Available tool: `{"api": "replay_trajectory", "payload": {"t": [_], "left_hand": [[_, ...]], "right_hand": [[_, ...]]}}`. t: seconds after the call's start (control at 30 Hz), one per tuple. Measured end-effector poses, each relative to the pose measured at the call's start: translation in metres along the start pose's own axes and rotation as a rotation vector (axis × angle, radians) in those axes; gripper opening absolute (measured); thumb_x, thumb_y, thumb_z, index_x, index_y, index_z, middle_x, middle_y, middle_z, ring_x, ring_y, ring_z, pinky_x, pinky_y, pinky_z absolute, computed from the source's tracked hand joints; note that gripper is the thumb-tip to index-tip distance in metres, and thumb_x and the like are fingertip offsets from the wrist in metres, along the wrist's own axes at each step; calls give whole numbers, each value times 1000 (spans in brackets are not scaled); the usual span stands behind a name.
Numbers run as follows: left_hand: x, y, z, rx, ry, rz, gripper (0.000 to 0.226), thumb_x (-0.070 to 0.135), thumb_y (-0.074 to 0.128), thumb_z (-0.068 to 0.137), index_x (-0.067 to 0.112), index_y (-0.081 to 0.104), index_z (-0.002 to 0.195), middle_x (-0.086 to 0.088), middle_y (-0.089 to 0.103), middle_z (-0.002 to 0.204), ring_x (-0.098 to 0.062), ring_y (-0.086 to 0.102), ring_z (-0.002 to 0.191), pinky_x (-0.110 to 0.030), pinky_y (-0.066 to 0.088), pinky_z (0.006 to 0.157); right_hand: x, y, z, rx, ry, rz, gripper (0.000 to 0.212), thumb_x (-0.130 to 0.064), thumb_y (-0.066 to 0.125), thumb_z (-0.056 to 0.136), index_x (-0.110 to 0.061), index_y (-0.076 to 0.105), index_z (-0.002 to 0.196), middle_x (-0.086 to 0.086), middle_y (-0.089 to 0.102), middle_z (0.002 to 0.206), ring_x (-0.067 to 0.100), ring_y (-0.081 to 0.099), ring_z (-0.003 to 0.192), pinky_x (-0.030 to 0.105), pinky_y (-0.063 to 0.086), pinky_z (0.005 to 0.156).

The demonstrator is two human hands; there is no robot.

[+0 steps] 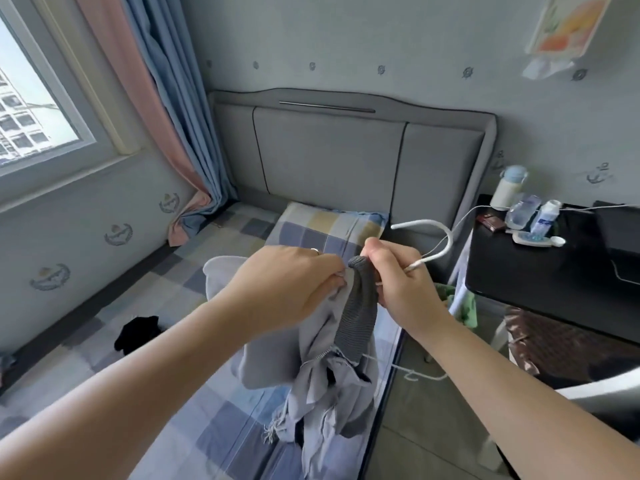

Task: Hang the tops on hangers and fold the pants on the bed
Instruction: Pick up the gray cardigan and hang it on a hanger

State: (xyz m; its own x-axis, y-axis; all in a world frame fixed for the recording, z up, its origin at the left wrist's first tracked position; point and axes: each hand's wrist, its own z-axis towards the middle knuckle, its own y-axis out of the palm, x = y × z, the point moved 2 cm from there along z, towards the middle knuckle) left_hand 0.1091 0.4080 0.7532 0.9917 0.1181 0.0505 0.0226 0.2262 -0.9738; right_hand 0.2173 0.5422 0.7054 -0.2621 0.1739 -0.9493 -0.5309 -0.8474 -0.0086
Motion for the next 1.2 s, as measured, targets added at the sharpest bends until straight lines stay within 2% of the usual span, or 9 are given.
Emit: {"api": "replay_trajectory", "payload": {"t": [0.33,0.5,0.67,0.77,0.83,0.93,1.03,1.1,1.2], "left_hand": [[4,61,-29,176,-416,-248,28,32,57,99,28,56,71,12,47,56,-15,47,63,-31,41,55],[17,77,-41,388,-561,-441,32,18,65,95,12,57,65,3,47,55,-15,44,60,-31,41,56],[24,82,-51,425,-632,-564,18,14,68,93,9,68,76,5,55,60,-9,49,64,-13,34,58],[20,84,-56,428,-717,-655,9,16,68,93,17,72,85,12,51,58,-3,46,58,-12,36,54],[19,85,-61,435,-749,-715,10,18,68,94,25,75,95,10,55,58,-6,49,57,-13,37,51],[16,87,-68,427,-735,-793,25,21,68,95,42,73,108,9,47,50,-8,38,46,-11,30,45],[9,90,-76,384,-737,-783,27,26,69,93,51,72,103,-2,62,64,-7,41,52,-13,34,48],[3,93,-83,338,-744,-761,26,30,69,91,53,72,103,2,70,76,-16,52,58,-16,39,52],[-6,97,-94,279,-753,-733,25,34,71,90,57,70,99,-1,70,79,-28,57,68,-21,39,54]], "right_hand": [[44,-48,-60,296,-227,-438,17,-35,50,96,-25,58,107,-12,66,95,10,64,93,23,50,83],[94,-12,-99,-143,188,-309,34,-27,65,93,-33,57,126,-18,66,111,5,63,107,15,47,85],[118,6,-111,-178,291,-228,24,-15,57,99,-36,66,91,-13,68,85,6,66,81,24,54,73],[121,3,-111,-209,284,-178,33,-20,53,101,-44,61,82,-19,59,72,1,54,64,12,40,61],[129,0,-112,-291,389,-228,13,-38,53,99,-36,65,95,-11,66,82,12,60,75,29,47,69],[154,-8,-116,-446,498,-494,37,-54,56,90,-19,60,82,-12,58,68,6,54,68,35,43,74],[173,-21,-115,-486,432,-915,26,-48,51,97,-27,64,90,-20,59,85,5,55,106,49,15,115],[178,-32,-111,-452,398,-1048,19,-47,49,97,-35,64,99,-25,60,108,4,42,129,57,-11,115],[178,-54,-104,-358,302,-1162,12,-48,54,94,-38,55,87,-25,54,105,3,37,129,66,-13,112]]}}
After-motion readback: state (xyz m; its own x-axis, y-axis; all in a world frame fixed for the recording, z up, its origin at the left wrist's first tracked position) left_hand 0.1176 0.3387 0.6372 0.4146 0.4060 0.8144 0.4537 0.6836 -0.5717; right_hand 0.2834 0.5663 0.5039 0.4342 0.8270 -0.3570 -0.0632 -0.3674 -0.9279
